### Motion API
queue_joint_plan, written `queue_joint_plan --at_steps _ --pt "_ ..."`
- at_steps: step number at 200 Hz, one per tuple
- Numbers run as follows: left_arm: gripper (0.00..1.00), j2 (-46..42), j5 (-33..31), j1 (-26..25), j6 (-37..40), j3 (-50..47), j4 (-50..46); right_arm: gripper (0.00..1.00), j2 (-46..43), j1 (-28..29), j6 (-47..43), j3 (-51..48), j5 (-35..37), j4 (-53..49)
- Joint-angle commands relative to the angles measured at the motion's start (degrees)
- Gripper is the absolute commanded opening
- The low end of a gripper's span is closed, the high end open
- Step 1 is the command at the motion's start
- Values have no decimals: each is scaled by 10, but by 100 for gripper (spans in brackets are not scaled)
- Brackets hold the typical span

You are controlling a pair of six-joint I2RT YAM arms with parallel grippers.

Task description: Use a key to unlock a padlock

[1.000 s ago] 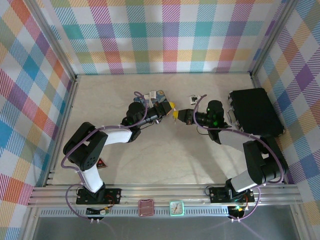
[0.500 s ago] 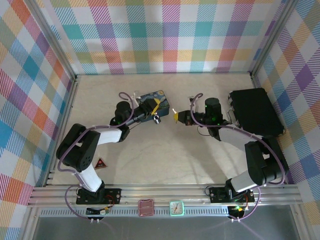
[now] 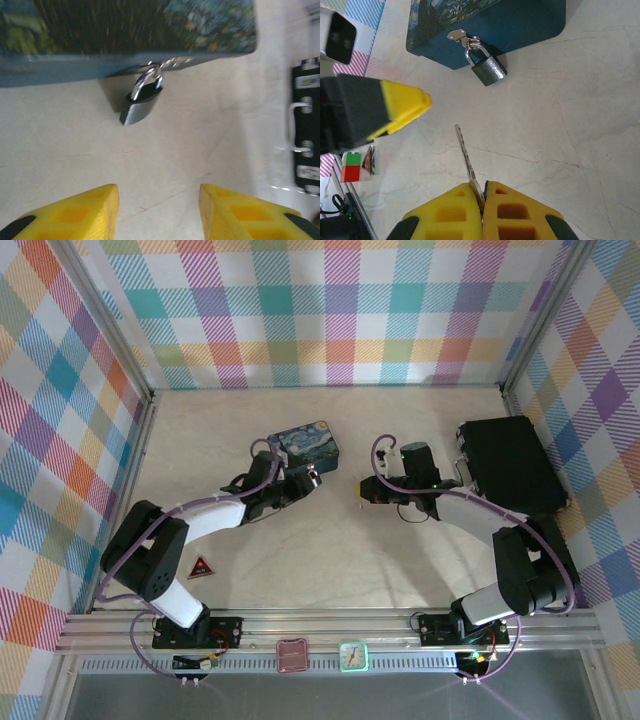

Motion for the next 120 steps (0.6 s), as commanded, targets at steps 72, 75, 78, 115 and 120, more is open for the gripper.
queue_joint_plan --at_steps 72,75,78,115,120 --pt "51 150 -248 -61 16 75 75 0 -16 7 9 11 -3 18" --pt "51 154 -252 -61 16 78 77 0 -17 7 10 10 -3 19" --pt "51 158 -255 -62 15 80 82 0 -17 7 10 10 -3 20" --pt "51 205 -250 -65 17 96 143 0 -30 7 17 0 -2 28" --pt "51 209 -247 -65 16 97 150 0 -30 7 16 -1 -1 26"
